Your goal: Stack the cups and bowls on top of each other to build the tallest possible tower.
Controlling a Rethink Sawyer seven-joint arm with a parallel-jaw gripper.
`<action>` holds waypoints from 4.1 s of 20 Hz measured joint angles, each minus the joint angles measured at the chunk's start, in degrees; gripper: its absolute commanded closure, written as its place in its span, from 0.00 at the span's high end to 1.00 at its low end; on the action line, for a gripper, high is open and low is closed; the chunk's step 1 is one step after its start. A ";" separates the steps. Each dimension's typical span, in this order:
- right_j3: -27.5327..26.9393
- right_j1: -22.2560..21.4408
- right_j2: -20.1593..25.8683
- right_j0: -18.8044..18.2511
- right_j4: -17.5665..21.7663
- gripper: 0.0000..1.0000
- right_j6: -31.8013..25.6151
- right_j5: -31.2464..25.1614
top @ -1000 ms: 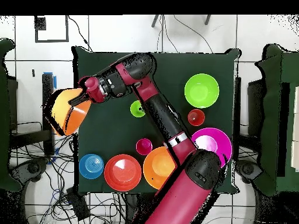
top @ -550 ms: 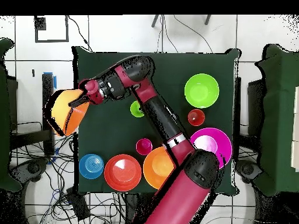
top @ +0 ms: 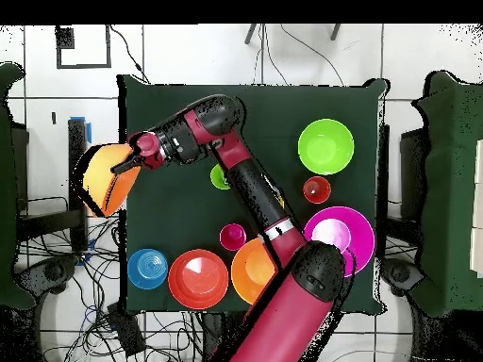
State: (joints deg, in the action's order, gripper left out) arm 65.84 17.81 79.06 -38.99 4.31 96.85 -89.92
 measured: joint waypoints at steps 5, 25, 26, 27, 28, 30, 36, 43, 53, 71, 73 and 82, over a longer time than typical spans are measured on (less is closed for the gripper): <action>-1.60 0.85 0.00 0.64 0.17 0.00 -1.88 0.00; -6.87 1.41 -0.14 1.24 0.20 0.00 -2.42 -2.25; -7.13 1.41 -0.16 1.23 0.20 0.00 -2.42 -2.63; -7.42 1.41 -0.16 1.24 0.20 0.00 -2.42 -3.03; -7.60 1.41 -0.17 1.25 0.20 0.00 -2.42 -3.27; -8.38 1.41 -0.17 1.26 0.20 0.00 -2.42 -4.32; -9.61 1.41 -0.17 1.29 0.20 0.00 -2.42 -6.78; -11.19 1.42 -0.17 1.58 0.20 0.00 -2.42 -9.07; -12.35 1.42 -0.17 2.12 0.20 0.00 -2.50 -11.56; -20.30 3.45 -1.18 5.29 0.22 0.00 -12.82 -11.92; -20.80 3.64 -1.28 5.52 0.22 0.00 -13.24 -12.09; -22.55 3.96 -1.64 6.11 0.21 0.00 -13.54 -13.86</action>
State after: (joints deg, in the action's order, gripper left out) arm 43.29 21.77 77.42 -32.87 4.53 83.32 -103.77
